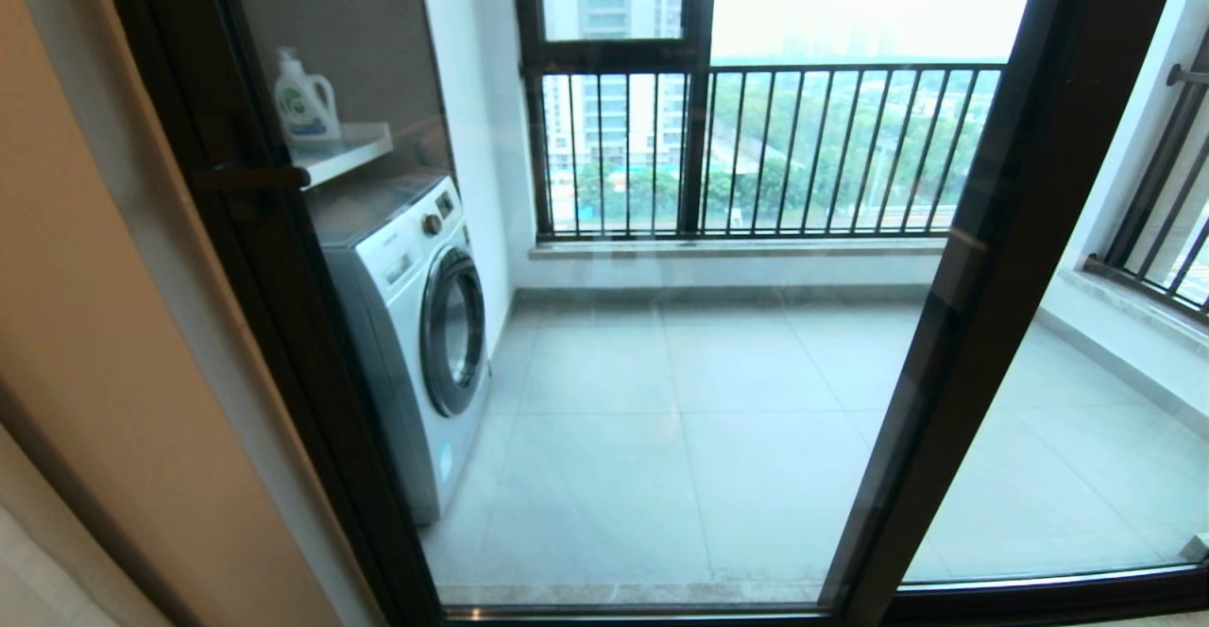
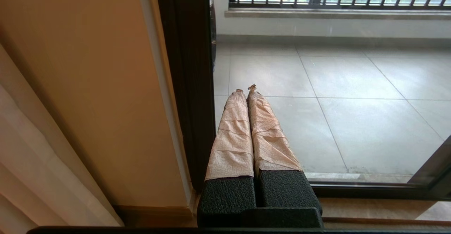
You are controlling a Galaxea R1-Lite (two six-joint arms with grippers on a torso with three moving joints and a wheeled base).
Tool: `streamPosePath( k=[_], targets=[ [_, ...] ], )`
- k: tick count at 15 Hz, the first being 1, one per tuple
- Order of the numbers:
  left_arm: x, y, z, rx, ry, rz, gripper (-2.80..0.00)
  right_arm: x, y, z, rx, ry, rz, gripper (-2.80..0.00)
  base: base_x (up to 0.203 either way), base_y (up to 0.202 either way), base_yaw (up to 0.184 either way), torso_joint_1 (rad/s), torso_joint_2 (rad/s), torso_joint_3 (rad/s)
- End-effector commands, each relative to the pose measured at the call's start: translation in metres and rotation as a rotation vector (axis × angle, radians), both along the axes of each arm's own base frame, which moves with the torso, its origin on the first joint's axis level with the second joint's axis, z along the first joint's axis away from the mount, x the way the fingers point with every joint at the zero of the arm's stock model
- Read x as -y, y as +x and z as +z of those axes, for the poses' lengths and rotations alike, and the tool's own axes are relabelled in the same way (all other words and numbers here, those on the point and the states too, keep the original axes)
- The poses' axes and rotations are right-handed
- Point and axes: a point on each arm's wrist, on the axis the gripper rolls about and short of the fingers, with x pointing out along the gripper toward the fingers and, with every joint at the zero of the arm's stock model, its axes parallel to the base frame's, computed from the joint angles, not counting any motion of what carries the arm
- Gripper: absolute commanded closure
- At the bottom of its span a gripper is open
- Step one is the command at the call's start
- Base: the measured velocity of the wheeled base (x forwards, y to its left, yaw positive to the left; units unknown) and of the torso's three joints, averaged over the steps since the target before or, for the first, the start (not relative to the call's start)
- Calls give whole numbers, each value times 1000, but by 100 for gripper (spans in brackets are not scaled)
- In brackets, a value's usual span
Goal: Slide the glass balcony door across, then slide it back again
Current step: Open the slid door
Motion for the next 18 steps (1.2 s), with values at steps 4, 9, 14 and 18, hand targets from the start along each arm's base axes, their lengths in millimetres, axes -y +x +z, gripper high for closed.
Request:
streamPosePath(
  k=[4,9,14,18],
  targets=[
    [0,0,0,-2,0,1,0,0,1,-3,-11,-1,0,0,0,0,0,0,0,0],
    [0,0,0,-2,0,1,0,0,1,-3,-12,-1,1,0,0,0,0,0,0,0],
    [0,0,0,0,21,-3,0,0,1,-3,-11,-1,0,0,0,0,0,0,0,0],
    [0,0,0,0,11,-1,0,0,1,-3,-11,-1,0,0,0,0,0,0,0,0]
  ],
)
